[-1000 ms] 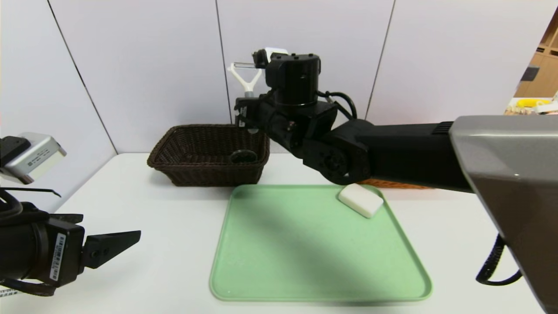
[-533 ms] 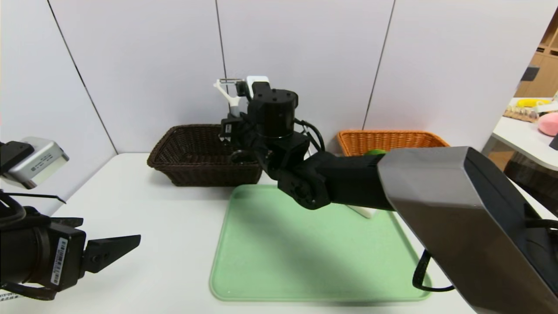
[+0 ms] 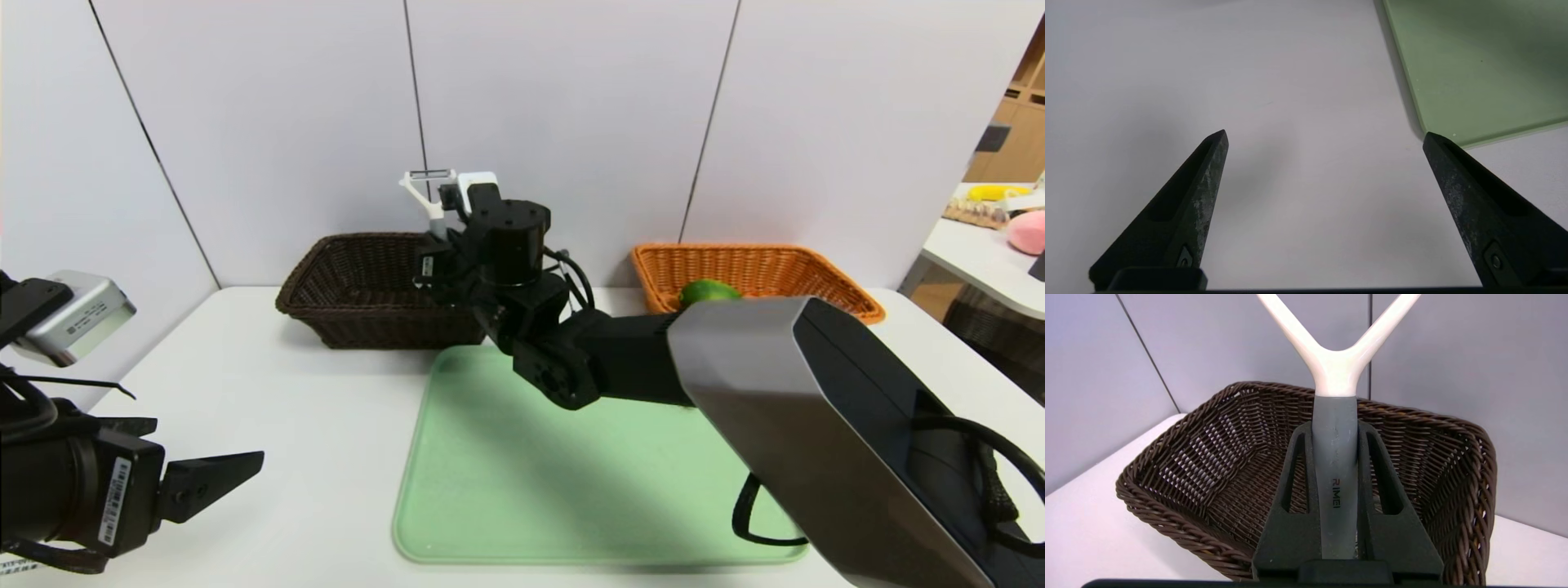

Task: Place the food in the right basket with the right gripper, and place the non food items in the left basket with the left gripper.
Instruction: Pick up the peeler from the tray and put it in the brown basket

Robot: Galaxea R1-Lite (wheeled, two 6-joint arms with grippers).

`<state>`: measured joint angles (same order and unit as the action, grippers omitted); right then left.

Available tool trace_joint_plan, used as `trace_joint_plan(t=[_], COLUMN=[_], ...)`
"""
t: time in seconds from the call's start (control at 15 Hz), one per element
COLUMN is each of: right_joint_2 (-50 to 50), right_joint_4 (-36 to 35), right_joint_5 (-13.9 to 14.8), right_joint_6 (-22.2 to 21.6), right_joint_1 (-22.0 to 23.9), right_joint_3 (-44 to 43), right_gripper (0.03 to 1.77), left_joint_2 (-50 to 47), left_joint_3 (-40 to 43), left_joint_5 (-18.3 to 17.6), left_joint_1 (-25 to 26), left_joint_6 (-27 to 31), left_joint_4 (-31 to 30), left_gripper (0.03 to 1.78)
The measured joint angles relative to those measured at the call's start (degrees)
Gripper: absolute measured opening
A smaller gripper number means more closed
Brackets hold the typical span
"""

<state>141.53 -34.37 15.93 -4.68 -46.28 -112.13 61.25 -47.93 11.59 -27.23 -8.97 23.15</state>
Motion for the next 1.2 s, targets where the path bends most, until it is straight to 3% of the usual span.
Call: trace_joint_plan(t=[0.53, 0.8, 1.2], right_joint_2=[2.29, 2.73, 2.12], right_joint_4=[-0.06, -0.13, -0.11], right_joint_5=[-0.12, -0.04, -0.04], right_joint_6=[0.06, 0.39, 0.63], right_joint_1=[1.29, 1.55, 1.46], right_joint_3=[0.00, 0.00, -0.02], right_gripper=[0.32, 0.88, 1.33], left_joint_2=[0.11, 0.24, 0.29], left_joint_3=[-0.07, -0.07, -0.18], left_joint_5=[0.00, 0.00, 0.00], left_joint_1=[0.00, -0.02, -0.02], left_joint_6=[0.16, 0.18, 0.18], left_joint_4=[0.00, 0.00, -0.04], left_gripper=[1.69, 1.69, 1.69])
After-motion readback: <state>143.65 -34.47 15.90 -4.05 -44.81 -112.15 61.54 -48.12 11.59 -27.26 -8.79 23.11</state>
